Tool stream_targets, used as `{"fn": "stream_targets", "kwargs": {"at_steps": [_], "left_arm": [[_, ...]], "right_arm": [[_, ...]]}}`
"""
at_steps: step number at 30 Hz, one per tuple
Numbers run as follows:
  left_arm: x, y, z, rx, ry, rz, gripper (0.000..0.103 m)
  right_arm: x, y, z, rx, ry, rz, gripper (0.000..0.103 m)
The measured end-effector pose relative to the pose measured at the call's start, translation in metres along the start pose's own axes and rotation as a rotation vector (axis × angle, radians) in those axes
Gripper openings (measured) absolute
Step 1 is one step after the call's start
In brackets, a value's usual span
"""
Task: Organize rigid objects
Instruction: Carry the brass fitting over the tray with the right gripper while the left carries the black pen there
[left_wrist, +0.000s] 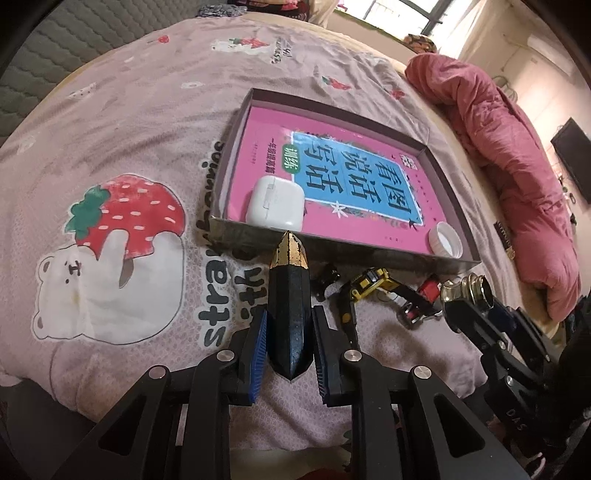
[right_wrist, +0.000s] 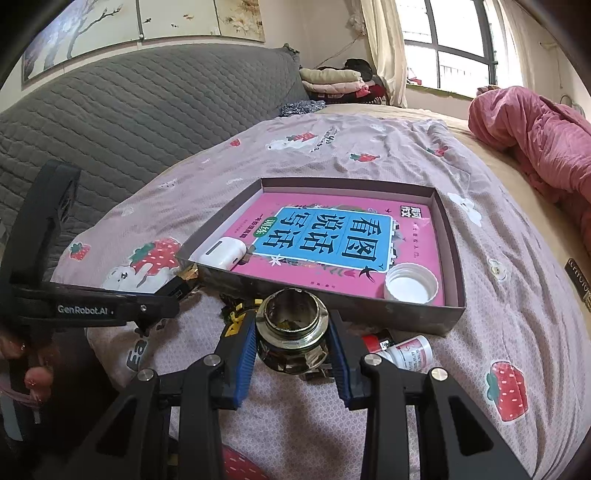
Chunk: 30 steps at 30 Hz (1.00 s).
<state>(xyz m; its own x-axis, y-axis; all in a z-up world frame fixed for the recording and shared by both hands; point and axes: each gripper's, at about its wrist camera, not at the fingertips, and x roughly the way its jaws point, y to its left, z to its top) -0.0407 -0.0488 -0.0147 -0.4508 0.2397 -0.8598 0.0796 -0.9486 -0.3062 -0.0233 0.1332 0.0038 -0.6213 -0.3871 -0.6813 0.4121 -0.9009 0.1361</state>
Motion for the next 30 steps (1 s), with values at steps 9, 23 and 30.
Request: {"fn": "stream_targets", "kwargs": {"at_steps": [9, 23, 30], "left_arm": [[-0.014, -0.004, 0.005, -0.001, -0.048, -0.04, 0.023], [-0.027, -0.024, 0.009, 0.058, -0.109, -0.078, 0.023], [-0.03, -0.034, 0.016, 0.076, -0.134, -0.09, 0.023]], "right_arm": [[-0.004, -0.002, 0.004, 0.005, -0.026, -0.01, 0.036], [-0.014, -0.003, 0.01, -0.008, -0.067, -0.047, 0.037], [-0.019, -0.012, 0.02, 0.017, -0.097, -0.071, 0.037]]}}
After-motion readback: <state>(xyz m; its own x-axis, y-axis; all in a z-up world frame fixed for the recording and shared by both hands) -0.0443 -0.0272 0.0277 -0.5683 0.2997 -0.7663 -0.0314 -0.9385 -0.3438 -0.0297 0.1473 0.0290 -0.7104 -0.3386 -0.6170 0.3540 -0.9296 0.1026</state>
